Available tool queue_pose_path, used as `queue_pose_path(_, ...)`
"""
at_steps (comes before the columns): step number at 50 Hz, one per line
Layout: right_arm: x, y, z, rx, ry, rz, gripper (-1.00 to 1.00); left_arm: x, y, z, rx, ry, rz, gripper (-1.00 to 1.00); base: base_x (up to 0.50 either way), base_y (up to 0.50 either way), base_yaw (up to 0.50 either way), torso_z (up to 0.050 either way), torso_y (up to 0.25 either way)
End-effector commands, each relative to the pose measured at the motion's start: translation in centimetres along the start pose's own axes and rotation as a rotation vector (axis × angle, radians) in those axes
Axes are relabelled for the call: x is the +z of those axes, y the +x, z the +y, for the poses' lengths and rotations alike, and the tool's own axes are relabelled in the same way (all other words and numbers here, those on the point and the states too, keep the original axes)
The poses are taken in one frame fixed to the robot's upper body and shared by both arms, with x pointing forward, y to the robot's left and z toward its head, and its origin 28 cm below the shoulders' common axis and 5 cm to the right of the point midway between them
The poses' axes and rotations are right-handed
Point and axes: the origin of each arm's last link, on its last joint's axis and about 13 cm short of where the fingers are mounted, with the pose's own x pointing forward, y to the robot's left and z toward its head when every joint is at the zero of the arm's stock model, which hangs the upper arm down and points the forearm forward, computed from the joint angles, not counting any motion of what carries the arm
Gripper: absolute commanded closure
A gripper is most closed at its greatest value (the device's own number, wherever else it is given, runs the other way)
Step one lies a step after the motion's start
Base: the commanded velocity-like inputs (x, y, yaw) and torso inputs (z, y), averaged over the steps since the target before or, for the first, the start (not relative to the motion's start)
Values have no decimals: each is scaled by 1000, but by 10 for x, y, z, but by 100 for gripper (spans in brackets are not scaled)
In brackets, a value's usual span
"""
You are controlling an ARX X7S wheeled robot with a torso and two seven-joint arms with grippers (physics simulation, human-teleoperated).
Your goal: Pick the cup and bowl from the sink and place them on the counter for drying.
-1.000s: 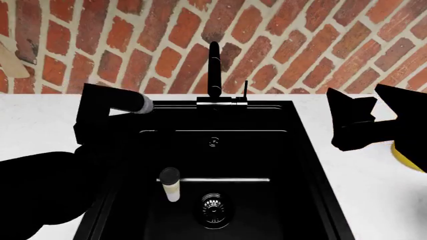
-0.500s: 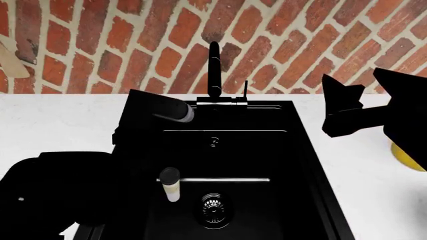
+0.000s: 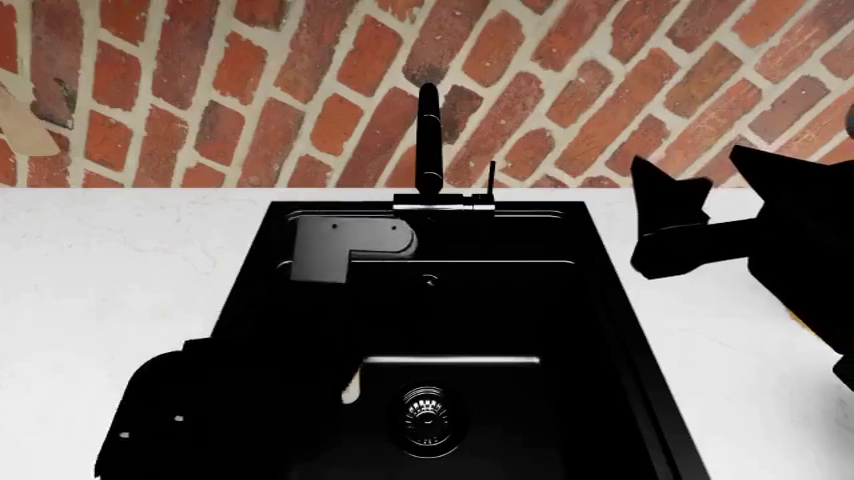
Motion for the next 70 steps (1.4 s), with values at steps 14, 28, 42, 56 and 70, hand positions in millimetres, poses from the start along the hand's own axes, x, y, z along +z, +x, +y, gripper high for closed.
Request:
queue_pose_path(14,-7,4,1,21,16,22,-100,-22,10,-32,211,-159,45,-100,0,0,0,0,0)
queue_pose_path(28,-14,7,1,33,28,34,-100,-27,28,-19,368,-187,54,-100,0,0,0,0,0)
queue_pose_path(42,-19,7,2,38,31,48,-100,-31,55,-10,383,-232,107,-100,0,0,0,0,0)
queue_pose_path(56,-23,11,3,56,35,58,-100,-42,77,-5,409,-216,139,-100,0,0,0,0,0)
queue_pose_path(70,-27,9,5,61,44,65,-100,-56,97,2,411,-213,174,-100,0,0,0,0,0)
